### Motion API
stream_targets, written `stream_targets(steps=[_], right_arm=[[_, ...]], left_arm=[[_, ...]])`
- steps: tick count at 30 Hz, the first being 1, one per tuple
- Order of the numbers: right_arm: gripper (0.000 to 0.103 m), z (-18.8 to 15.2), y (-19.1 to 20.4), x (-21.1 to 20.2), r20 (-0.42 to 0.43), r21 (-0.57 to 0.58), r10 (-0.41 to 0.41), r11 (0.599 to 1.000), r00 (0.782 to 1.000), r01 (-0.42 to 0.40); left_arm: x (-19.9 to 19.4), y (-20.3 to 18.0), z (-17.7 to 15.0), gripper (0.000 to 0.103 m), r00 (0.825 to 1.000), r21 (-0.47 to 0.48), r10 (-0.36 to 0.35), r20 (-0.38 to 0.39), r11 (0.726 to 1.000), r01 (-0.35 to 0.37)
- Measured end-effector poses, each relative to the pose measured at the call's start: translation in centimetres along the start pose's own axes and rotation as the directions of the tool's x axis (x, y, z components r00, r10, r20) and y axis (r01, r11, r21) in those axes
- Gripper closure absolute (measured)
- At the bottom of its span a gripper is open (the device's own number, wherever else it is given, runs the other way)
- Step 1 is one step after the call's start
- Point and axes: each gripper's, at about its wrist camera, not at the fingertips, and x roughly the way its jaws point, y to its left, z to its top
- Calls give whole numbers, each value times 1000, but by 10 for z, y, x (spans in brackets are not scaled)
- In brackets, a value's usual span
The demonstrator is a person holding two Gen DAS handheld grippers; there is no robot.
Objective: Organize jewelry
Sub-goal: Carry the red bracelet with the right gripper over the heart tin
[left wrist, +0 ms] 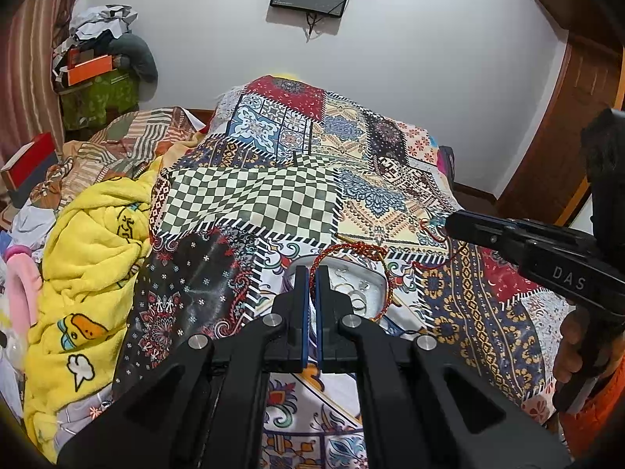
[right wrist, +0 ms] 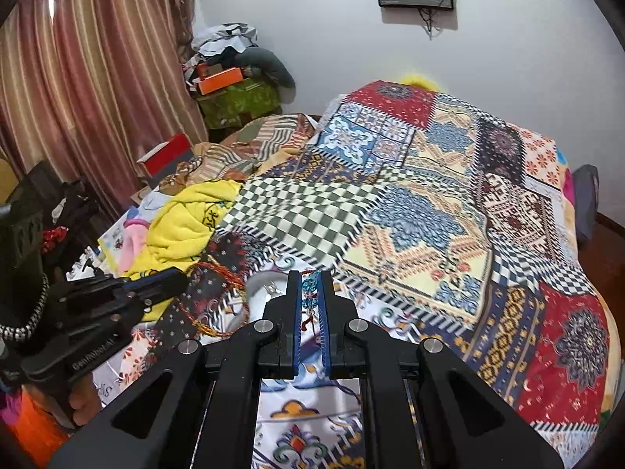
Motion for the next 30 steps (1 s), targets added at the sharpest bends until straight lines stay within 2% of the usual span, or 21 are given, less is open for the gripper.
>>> stream_targets(steps=[10, 19, 30], right_arm=[[96, 7, 10, 19, -2, 1, 47, 999, 999, -47], [96, 9, 19, 31, -14, 5, 97, 995, 995, -97], [96, -16, 14, 70, -143, 44, 114, 993, 983, -109]], left_arm=[[30, 9, 0, 102, 999, -2, -9, -53, 1000, 9], [62, 13, 2, 102, 990, -39, -76, -115, 997, 72], [71, 7, -4, 102, 985, -9, -85, -149, 996, 85]])
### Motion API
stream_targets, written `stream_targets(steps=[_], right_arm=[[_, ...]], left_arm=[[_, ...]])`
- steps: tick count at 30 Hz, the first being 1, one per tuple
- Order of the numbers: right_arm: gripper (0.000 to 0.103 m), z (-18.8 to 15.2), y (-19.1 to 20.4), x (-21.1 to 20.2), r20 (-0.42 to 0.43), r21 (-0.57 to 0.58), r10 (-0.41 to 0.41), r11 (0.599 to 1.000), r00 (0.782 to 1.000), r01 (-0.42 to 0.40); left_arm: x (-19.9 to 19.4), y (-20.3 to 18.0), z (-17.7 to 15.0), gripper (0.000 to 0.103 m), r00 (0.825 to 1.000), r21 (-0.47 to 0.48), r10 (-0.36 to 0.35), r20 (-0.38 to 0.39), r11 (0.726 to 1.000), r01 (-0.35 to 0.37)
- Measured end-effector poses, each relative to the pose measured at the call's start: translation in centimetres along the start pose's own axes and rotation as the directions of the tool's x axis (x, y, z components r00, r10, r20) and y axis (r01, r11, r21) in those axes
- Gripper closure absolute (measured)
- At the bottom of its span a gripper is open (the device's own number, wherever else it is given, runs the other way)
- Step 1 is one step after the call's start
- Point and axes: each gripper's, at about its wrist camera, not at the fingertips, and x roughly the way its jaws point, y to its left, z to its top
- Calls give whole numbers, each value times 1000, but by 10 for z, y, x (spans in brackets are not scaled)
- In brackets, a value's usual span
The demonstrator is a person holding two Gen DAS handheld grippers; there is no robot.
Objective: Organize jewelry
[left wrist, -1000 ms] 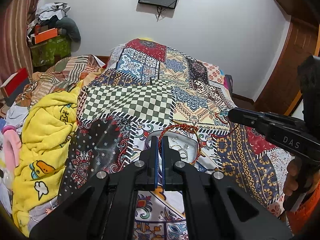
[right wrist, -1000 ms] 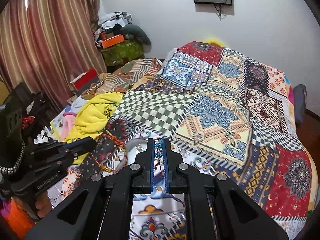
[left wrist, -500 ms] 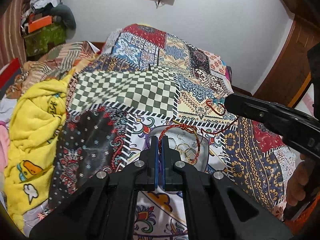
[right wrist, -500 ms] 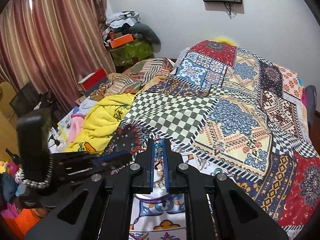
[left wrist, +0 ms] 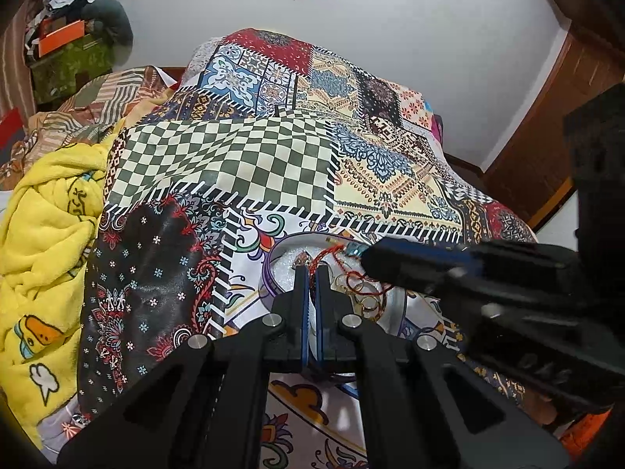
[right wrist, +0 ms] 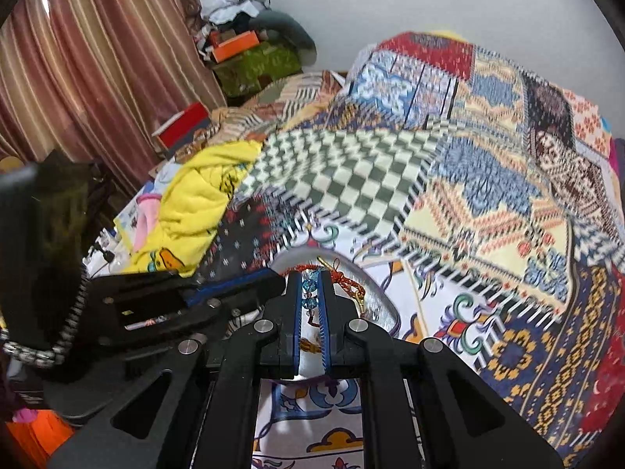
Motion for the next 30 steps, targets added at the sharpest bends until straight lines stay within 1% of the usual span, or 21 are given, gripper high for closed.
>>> stream_targets(steps=[3, 6, 16, 17, 19, 20, 21, 22, 25, 30], right_arm=[[96, -5, -2, 6, -28, 2, 13, 1000, 1000, -13], [96, -7, 0, 10, -47, -17, 8, 1000, 999, -9], [95, -9, -5, 12, -75, -23, -5, 1000, 997, 3], [93, -9, -5, 11, -80, -25, -7, 1000, 997, 5], [73, -8, -4, 10, -81, -38, -33, 999, 996, 30], [69, -8, -3, 8, -71, -46, -55, 998, 996, 52], [62, -8, -1, 5, -53, -58, -77, 996, 996, 74], [58, -8, -1, 2, -40, -65, -85, 995, 996, 82], [57, -7, 1, -8, -14, -71, -93, 993, 996, 92], [57, -5, 7, -27, 29, -84, -116, 990, 993, 118]], left_arm=[[1, -2, -1, 102, 1000, 8, 5, -8, 1000, -5], [2, -4, -2, 102, 1000, 24, 21, -10, 999, -21], [-1, -8, -1, 101, 997, 53, 74, 2, 996, -74], [-3, -8, -1, 101, 997, 54, 79, 3, 995, -79], [-7, -8, -1, 99, 996, 52, 87, 8, 995, -88], [-9, -6, -1, 97, 995, 47, 95, 14, 994, -95], [-11, -6, 0, 95, 995, 44, 99, 17, 994, -100], [-13, -5, 0, 92, 994, 39, 105, 21, 994, -105], [-21, 0, 1, 83, 992, 20, 120, 34, 992, -121], [-39, 1, 3, 83, 989, 4, 135, 60, 991, -135]])
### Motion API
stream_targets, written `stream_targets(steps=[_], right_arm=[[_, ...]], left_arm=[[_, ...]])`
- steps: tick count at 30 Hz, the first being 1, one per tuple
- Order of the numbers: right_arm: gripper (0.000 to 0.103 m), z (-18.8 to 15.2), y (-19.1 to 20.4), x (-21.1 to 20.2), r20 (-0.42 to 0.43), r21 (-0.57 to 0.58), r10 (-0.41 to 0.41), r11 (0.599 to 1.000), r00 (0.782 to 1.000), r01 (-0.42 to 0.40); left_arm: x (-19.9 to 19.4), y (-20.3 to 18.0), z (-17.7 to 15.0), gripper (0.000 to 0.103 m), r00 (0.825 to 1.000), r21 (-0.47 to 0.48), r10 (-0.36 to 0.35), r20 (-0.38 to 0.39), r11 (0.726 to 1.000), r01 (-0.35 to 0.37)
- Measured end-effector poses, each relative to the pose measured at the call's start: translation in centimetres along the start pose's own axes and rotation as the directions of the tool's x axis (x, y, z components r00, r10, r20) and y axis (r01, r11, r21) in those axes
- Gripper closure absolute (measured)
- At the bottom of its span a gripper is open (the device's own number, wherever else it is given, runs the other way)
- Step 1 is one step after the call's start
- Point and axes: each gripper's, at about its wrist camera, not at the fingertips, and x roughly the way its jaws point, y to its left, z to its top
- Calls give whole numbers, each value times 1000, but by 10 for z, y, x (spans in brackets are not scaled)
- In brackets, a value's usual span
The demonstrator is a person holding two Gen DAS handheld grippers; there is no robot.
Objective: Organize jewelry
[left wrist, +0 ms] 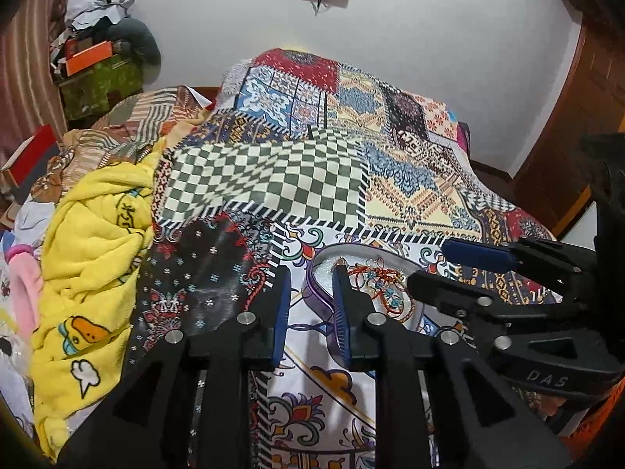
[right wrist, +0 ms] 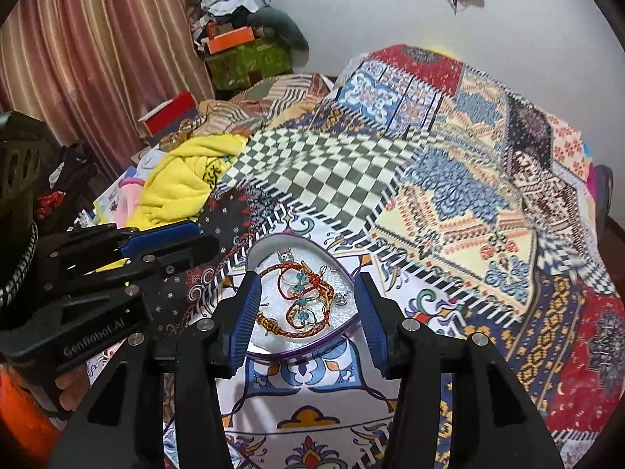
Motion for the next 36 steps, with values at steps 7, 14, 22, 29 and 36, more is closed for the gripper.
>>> stream_targets(steps=[7, 14, 22, 29, 36], right_arm=[[57, 2, 10, -44, 92, -12, -46, 999, 995, 47], [57, 5, 25, -131, 290, 1, -104, 994, 951, 108], [40, -12, 54, -235, 551, 46, -159, 986, 819, 161], [6, -33, 82, -273, 674, 70, -243, 961, 697, 268], [0, -42, 85, -270, 670, 106, -279, 953, 688, 283]], left_arm=[[-41, -11, 4, 81, 998, 14, 7, 67, 1000, -8], [-118, -35, 8, 74, 976, 61, -1, 216, 998, -12], [-232, -70, -5, 52, 869, 105, -3, 494, 993, -57], [-285, -89, -30, 29, 772, 115, 28, 635, 985, -130], [-299, -89, -44, 5, 738, 70, 74, 671, 984, -162]])
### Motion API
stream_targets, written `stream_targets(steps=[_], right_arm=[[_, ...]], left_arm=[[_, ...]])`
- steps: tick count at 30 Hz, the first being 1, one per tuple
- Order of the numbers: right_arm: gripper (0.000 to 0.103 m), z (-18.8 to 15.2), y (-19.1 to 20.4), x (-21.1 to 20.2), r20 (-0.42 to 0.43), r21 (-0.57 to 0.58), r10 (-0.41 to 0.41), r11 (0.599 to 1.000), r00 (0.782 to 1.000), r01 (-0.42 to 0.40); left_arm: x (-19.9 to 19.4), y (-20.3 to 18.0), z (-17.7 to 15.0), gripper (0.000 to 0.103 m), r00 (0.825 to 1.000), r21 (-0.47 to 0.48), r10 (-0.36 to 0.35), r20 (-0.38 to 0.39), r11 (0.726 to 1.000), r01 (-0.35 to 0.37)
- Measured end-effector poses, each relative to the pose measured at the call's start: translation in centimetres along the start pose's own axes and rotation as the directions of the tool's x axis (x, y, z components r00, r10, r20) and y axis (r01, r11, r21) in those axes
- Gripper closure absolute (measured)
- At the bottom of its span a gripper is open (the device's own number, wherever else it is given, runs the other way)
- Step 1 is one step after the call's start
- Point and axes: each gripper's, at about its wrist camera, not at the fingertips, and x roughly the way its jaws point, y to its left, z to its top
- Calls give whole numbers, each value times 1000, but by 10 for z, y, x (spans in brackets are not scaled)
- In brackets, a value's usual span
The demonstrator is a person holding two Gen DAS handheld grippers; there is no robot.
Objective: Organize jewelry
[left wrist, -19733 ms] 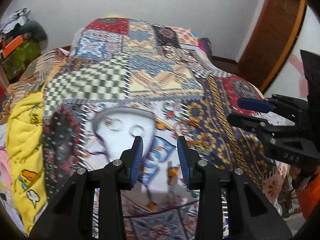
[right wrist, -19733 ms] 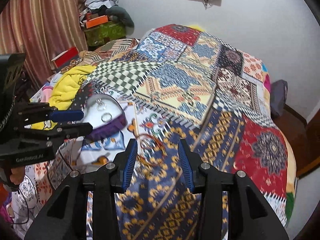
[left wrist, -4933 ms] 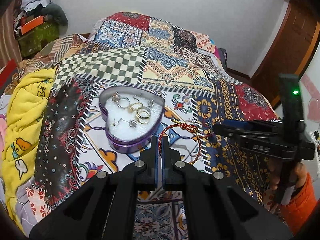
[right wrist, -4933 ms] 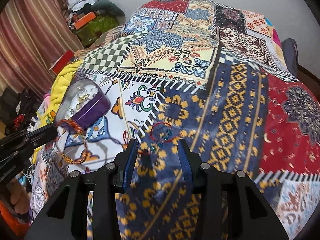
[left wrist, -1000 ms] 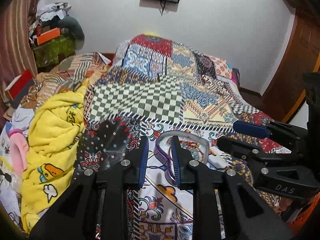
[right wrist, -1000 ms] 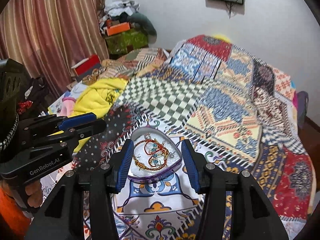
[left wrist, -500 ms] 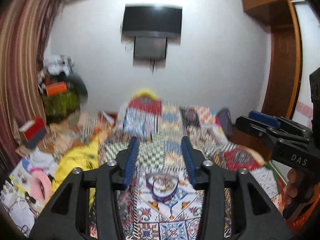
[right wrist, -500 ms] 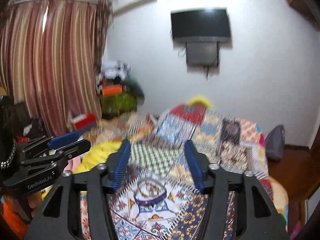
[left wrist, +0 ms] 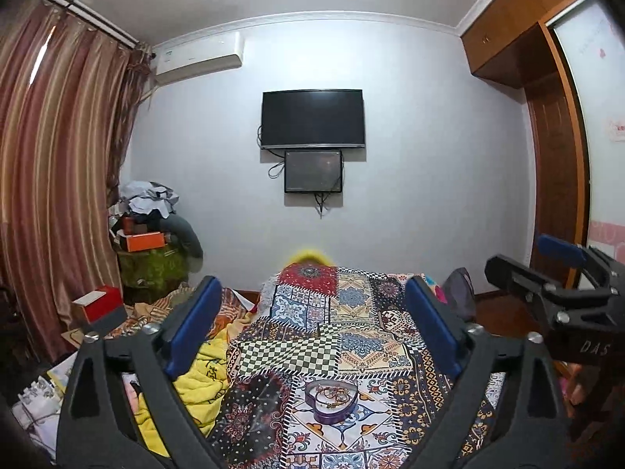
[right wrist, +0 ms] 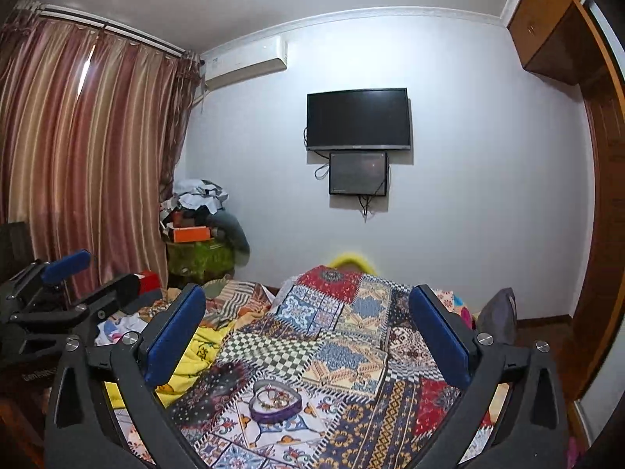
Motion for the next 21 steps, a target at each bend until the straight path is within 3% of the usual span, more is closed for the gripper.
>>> stream_targets(steps=[4, 21], right_arm=[[0, -4, -3, -4, -25, 11, 2, 1000, 1000, -2], [0, -15, -10, -10, -66, 34, 5, 999, 998, -3]], left_arm=[[-1, 2, -1, 1, 1000, -22, 1, -6, 1000, -1], [11, -3, -14, 0, 997, -25, 17, -77, 1000, -19]])
